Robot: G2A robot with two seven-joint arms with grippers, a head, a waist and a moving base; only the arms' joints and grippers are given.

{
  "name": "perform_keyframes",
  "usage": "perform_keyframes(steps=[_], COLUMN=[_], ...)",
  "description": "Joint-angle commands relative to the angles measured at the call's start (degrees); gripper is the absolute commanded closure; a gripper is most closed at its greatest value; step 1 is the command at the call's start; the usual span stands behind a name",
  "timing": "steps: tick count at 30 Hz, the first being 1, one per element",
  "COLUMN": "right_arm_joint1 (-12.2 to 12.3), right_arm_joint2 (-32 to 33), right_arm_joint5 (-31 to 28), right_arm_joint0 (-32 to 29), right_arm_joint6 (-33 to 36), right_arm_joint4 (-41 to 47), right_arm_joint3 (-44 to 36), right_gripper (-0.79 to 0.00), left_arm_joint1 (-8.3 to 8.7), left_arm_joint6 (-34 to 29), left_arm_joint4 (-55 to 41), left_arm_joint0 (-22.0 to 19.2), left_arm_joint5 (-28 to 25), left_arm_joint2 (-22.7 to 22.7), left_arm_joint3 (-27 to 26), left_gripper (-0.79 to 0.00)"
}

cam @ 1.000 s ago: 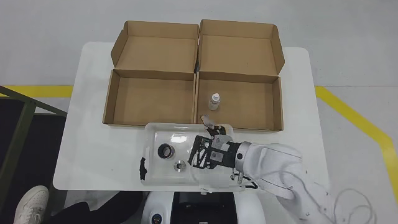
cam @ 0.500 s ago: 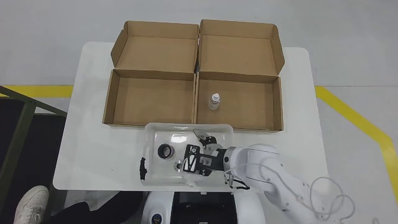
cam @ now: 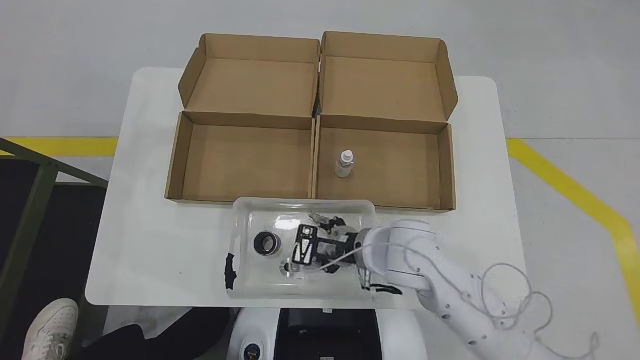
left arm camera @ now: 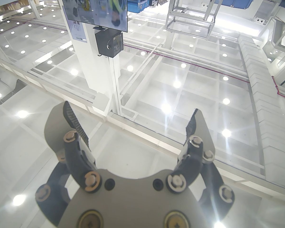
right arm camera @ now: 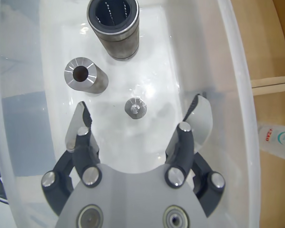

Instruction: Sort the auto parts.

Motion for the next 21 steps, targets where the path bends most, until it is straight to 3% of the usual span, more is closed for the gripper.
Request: perform_keyframes(steps=[1, 12, 15, 18, 21], right_arm_joint1=[-0.1, -0.4, -0.5, -0.4, -0.2], right_arm_joint2=[-0.3, -1.7, -1.7, -1.5, -1.3], right_arm_joint5=[0.3, 1.2, 1.5, 1.4, 1.0], right_arm_joint0=[0.3, 1.6, 1.7, 1.5, 1.0], right_arm_joint6=[0.4, 1.2, 1.0, 0.7, 0.3], right_arm_joint4=[-0.1, -0.6, -0.8, -1.1, -1.1], right_arm_joint3=[0.5, 2.6, 2.6, 1.9, 0.5], right_gripper=[-0.376, -0.302, -0.194, 0.000, 0.000], left_arm_joint1=[0.00, 0.00, 0.00, 0.00, 0.00], left_arm_joint6=[0.0, 0.0, 0.0, 0.0, 0.0], left_arm_joint4=[0.0, 0.0, 0.0, 0.0, 0.0], left_arm_joint0=[0.0, 0.0, 0.0, 0.0, 0.0], left_arm_joint5=[0.0, 0.0, 0.0, 0.0, 0.0], left_arm_joint2=[0.0, 0.0, 0.0, 0.0, 0.0], left_arm_joint3=[0.0, 0.0, 0.0, 0.0, 0.0], left_gripper=[-0.785, -0.785, -0.785, -0.785, -0.785])
